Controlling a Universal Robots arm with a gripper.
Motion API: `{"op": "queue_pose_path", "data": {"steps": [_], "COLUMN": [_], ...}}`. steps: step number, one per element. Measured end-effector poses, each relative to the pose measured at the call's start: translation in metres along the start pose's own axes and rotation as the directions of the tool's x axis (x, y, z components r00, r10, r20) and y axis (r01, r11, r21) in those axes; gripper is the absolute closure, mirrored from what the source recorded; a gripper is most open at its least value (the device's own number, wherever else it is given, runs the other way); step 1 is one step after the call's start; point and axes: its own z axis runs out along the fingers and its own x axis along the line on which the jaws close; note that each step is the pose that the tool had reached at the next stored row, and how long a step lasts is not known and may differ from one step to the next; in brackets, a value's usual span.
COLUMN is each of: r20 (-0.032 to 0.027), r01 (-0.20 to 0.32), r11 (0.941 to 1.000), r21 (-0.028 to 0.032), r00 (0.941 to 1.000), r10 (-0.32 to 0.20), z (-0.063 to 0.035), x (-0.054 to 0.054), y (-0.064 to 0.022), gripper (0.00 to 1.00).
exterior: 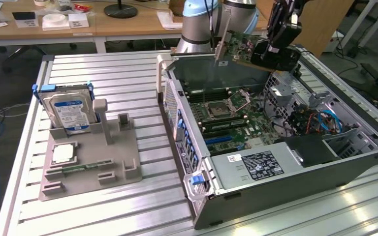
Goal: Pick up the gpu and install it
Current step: 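Insert the gpu into the slot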
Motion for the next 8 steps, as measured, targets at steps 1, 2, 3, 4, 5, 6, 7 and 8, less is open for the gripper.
{"op": "queue_pose_path", "data": {"steps": [1,2,3,4,5,6,7,8], "r20": [-0.0016,-0.0022,-0.0028,-0.0034,-0.0040,-0.0044,-0.0041,-0.0033], "r01": [0.045,0.063,0.081,0.099,0.117,0.133,0.143,0.148], "r11": [0.9990,0.9980,0.9967,0.9951,0.9931,0.9911,0.9896,0.9890], "r21": [0.0000,0.0000,0.0000,0.0000,0.0001,0.0006,0.0026,0.0058], "r00": [0.9990,0.9980,0.9967,0.9951,0.9931,0.9911,0.9896,0.9890], "r10": [-0.045,-0.063,-0.081,-0.099,-0.117,-0.133,-0.143,-0.148], "z": [0.0005,0.0007,0.0010,0.0012,0.0015,0.0019,0.0024,0.0030], "x": [0.0000,0.0000,0.0000,0.0000,0.0000,0.0000,0.0000,0.0000], "y": [0.0000,0.0000,0.0000,-0.0001,-0.0001,-0.0001,-0.0001,-0.0001], "gripper": [0.72,0.72,0.72,0.72,0.72,0.72,0.72,0.72]}}
